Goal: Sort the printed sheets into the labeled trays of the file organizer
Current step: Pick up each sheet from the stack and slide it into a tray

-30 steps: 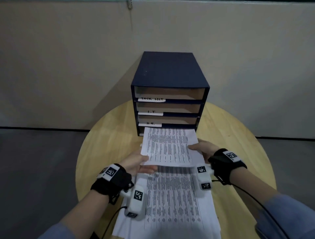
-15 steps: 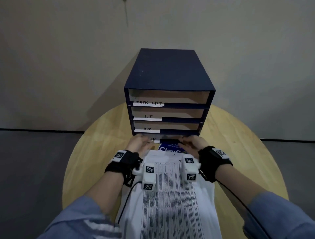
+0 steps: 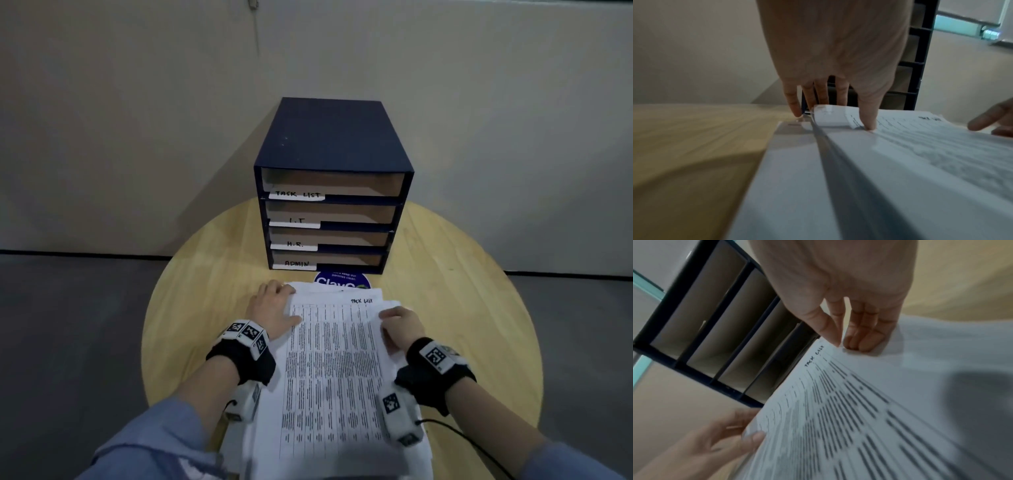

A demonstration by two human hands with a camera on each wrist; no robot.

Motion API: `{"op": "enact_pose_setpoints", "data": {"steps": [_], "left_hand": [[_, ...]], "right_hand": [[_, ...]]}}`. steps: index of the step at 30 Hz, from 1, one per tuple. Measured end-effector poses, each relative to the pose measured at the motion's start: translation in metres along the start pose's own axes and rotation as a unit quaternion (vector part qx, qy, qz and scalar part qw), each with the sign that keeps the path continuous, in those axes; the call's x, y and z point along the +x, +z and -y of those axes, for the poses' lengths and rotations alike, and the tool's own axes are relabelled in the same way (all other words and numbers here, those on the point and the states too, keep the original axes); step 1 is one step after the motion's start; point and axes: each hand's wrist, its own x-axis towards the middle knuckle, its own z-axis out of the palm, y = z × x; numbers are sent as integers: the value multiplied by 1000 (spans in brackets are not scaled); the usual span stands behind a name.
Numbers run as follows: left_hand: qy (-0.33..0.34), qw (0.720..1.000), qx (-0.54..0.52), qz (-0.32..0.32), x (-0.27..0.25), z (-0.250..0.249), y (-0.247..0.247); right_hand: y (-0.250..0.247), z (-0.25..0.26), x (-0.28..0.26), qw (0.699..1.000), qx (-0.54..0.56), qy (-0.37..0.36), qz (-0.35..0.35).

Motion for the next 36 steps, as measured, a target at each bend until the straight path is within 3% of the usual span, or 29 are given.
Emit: {"op": "enact_pose_setpoints", "data": {"steps": [6,11,15,18,25,31,36], "left_hand": [[39,992,6,-117,-21,-13,-2],[4,971,-201,-128,-33,-18,-26],[-29,953,-258,-158,-42,-21,-36],[-38,952,-252,-172,-44,-21,-39],[39,974,-174,-143,-46,-15,-40],[-1,984,-161,-82,-52,-1,-28],[-17,973,-186,-137,-53,7,-22]], "right_hand": [[1,-7,-28,1000,28,2,7],[-6,-6,-37,999,35,6,25],[-7,-10,-43,999,46,-5,18],[-8,-11,-46,999,28,-42,-13],[-18,-16,-43,992,-30,-125,-11],[-19,-20,-41,989,8,-144,17],[-19,-26,-38,989,67,-127,37]]}}
